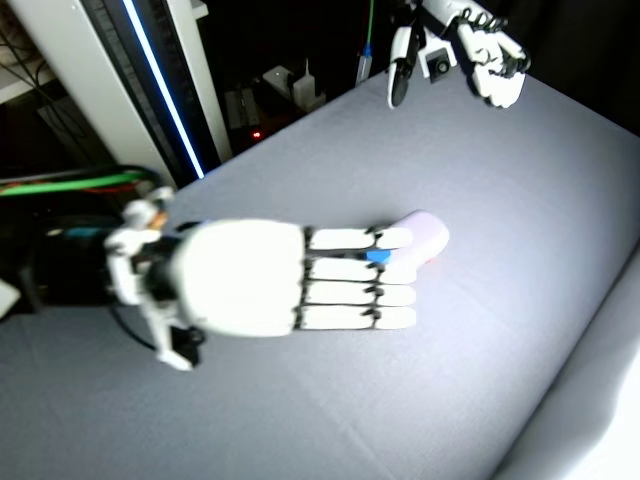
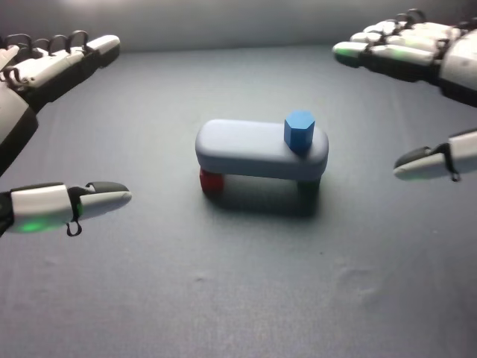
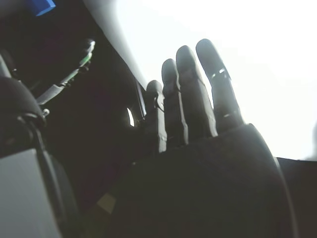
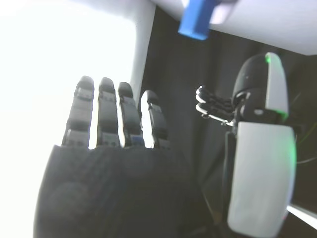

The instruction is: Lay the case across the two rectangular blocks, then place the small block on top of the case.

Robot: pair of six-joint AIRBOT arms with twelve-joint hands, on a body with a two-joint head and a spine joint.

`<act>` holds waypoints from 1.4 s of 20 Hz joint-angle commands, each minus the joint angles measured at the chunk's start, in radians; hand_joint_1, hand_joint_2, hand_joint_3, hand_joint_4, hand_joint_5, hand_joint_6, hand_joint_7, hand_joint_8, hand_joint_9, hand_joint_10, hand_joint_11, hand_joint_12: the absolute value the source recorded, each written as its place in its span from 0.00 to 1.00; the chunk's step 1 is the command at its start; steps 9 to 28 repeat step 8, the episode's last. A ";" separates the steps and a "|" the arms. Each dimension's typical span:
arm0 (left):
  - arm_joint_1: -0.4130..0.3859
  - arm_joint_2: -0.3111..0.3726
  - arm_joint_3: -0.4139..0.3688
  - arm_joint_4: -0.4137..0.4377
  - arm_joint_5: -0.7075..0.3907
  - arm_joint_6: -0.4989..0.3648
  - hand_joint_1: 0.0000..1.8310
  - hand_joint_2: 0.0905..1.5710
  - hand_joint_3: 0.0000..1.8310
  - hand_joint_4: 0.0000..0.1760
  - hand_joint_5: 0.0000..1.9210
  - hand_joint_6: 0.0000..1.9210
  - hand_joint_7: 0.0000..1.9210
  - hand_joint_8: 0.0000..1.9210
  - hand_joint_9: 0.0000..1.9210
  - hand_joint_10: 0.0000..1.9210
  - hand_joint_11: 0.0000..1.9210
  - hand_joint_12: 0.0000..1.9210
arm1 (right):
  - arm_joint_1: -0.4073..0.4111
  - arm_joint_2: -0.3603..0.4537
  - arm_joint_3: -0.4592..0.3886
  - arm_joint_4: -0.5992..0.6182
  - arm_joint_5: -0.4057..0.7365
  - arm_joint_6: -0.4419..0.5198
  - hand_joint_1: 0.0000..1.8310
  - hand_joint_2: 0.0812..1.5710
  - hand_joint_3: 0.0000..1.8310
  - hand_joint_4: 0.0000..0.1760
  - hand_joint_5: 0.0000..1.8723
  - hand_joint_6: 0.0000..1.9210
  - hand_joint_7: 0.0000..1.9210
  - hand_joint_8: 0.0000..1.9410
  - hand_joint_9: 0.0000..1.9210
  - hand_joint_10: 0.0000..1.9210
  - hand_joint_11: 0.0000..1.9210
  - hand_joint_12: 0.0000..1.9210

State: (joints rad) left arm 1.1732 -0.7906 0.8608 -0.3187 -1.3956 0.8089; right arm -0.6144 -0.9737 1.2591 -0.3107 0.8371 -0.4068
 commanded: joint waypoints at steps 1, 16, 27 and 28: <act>-0.004 0.008 -0.002 0.005 -0.158 -0.008 0.42 0.53 0.00 0.53 0.09 0.00 0.11 0.00 0.14 0.00 0.00 0.60 | -0.009 0.015 -0.014 0.069 0.199 -0.018 0.48 0.65 0.01 0.42 0.02 0.00 0.01 0.00 0.00 0.00 0.00 0.00; 0.039 0.010 -0.008 -0.016 -0.250 -0.028 0.20 0.62 0.01 0.00 0.06 0.00 0.03 0.00 0.07 0.00 0.00 0.58 | -0.391 0.083 -0.172 0.376 0.645 -0.072 0.30 0.79 0.01 0.19 0.04 0.00 0.00 0.00 0.00 0.00 0.00 0.00; 0.039 0.010 -0.008 -0.016 -0.250 -0.028 0.20 0.62 0.01 0.00 0.06 0.00 0.03 0.00 0.07 0.00 0.00 0.58 | -0.391 0.083 -0.172 0.376 0.645 -0.072 0.30 0.79 0.01 0.19 0.04 0.00 0.00 0.00 0.00 0.00 0.00 0.00; 0.039 0.010 -0.008 -0.016 -0.250 -0.028 0.20 0.62 0.01 0.00 0.06 0.00 0.03 0.00 0.07 0.00 0.00 0.58 | -0.391 0.083 -0.172 0.376 0.645 -0.072 0.30 0.79 0.01 0.19 0.04 0.00 0.00 0.00 0.00 0.00 0.00 0.00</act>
